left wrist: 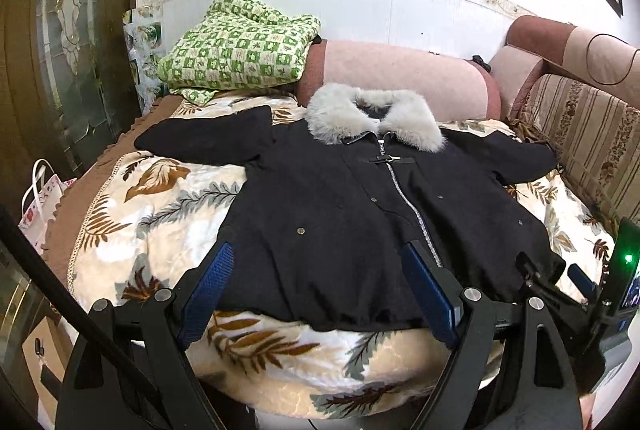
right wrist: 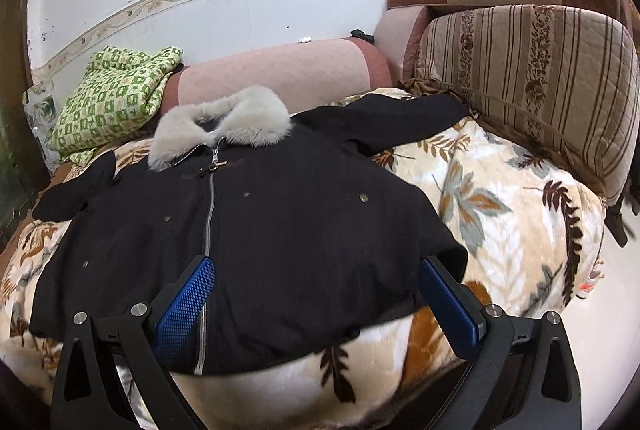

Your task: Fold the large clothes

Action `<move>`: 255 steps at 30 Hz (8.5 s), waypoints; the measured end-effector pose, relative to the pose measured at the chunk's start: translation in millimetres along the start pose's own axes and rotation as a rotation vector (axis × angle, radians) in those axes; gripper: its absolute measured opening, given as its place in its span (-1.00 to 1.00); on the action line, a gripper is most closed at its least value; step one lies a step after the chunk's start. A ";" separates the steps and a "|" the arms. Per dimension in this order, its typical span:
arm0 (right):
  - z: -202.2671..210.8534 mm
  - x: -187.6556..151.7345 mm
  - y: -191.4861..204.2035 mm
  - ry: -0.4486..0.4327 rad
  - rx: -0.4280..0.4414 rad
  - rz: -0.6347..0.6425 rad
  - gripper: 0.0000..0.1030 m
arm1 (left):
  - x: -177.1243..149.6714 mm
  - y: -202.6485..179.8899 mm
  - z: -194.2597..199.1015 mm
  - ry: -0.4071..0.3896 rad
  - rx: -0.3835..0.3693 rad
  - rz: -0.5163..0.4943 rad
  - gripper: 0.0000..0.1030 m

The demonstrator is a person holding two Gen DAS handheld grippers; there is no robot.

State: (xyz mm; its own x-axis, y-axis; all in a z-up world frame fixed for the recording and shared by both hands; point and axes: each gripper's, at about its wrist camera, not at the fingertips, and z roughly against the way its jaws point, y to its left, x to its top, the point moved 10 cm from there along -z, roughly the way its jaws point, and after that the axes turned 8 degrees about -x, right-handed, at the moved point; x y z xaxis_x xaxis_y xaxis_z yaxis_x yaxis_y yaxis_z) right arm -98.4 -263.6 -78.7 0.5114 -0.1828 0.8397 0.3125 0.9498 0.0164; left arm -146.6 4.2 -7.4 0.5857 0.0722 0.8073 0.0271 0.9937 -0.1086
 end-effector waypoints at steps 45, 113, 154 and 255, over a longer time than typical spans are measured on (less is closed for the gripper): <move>-13.1 4.6 30.1 -0.004 0.040 0.169 0.99 | -26.6 73.3 -75.3 0.165 0.090 0.108 0.66; -187.1 65.3 228.5 0.404 0.570 0.384 -0.14 | 5.9 101.9 -106.5 0.143 0.067 0.213 0.66; -162.6 128.2 43.6 0.095 0.366 -0.114 0.67 | 83.9 65.7 -346.3 0.358 0.129 0.103 0.36; -162.8 94.2 81.8 0.182 0.319 -0.043 0.67 | 104.8 159.7 -214.3 0.065 0.155 0.419 0.37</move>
State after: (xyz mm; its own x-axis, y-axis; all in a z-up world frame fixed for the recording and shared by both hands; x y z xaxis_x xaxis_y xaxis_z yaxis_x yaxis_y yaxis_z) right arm 105.6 -244.4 -86.7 0.6463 -0.2391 0.7246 0.0859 0.9664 0.2422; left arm 92.7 152.1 -64.4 0.5698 0.4709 0.6735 -0.3425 0.8810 -0.3263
